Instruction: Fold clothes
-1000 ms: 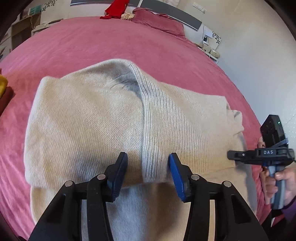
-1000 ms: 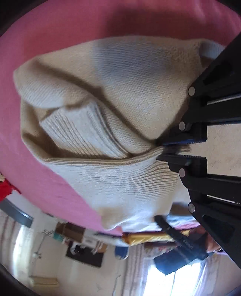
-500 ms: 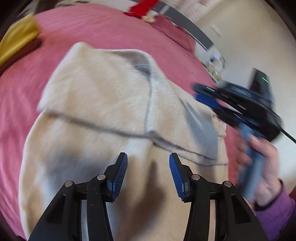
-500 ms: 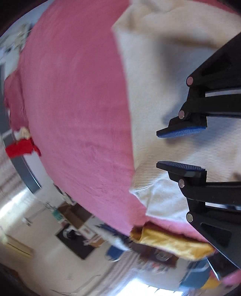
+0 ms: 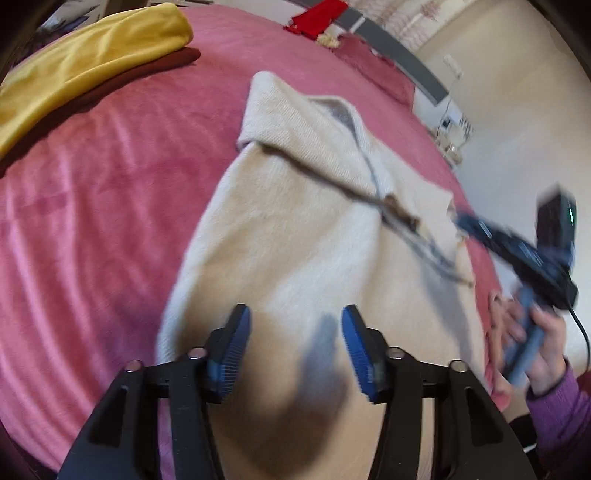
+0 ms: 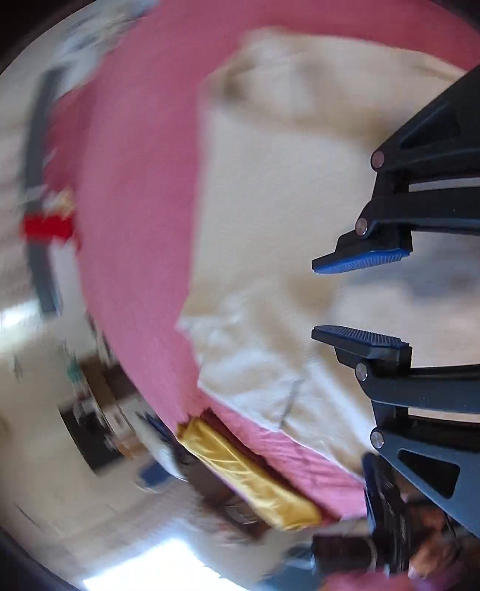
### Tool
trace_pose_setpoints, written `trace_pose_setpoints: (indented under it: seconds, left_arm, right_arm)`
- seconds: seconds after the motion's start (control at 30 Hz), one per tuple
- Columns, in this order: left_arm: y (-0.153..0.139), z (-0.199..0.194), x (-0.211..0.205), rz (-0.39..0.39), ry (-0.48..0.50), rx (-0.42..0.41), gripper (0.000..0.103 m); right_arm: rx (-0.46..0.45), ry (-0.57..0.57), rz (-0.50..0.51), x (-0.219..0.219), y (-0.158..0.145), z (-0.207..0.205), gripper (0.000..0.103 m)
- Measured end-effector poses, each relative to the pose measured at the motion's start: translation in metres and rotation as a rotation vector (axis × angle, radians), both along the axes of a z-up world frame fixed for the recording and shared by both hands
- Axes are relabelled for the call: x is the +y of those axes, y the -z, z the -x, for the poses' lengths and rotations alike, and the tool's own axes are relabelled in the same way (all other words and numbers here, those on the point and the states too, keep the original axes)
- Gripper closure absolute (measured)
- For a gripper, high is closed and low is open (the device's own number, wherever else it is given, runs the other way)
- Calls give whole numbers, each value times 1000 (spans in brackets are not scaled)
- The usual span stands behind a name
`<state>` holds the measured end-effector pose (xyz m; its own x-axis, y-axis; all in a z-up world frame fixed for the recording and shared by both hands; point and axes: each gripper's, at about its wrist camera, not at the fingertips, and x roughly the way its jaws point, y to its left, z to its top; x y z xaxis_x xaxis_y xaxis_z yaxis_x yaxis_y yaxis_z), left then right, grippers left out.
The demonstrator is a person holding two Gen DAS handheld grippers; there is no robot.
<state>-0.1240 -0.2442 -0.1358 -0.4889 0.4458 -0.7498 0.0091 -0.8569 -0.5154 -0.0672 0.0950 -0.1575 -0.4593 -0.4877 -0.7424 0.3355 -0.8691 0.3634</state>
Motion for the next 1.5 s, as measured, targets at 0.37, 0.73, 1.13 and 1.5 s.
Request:
trace_pose_setpoints:
  seconds: [0.37, 0.73, 1.13, 1.5]
  left_arm:
    - [16, -60, -35, -216, -80, -100, 35]
    - [10, -82, -43, -67, -103, -126, 35]
    - [16, -86, -51, -64, -126, -156, 31]
    - [14, -82, -46, -24, -97, -169, 28]
  right_arm:
    - [-475, 441, 401, 218, 77, -154, 69]
    - [-550, 197, 634, 137, 105, -153, 63]
    - [-344, -299, 788, 99, -10, -184, 61]
    - [-560, 229, 545, 178, 82, -178, 61]
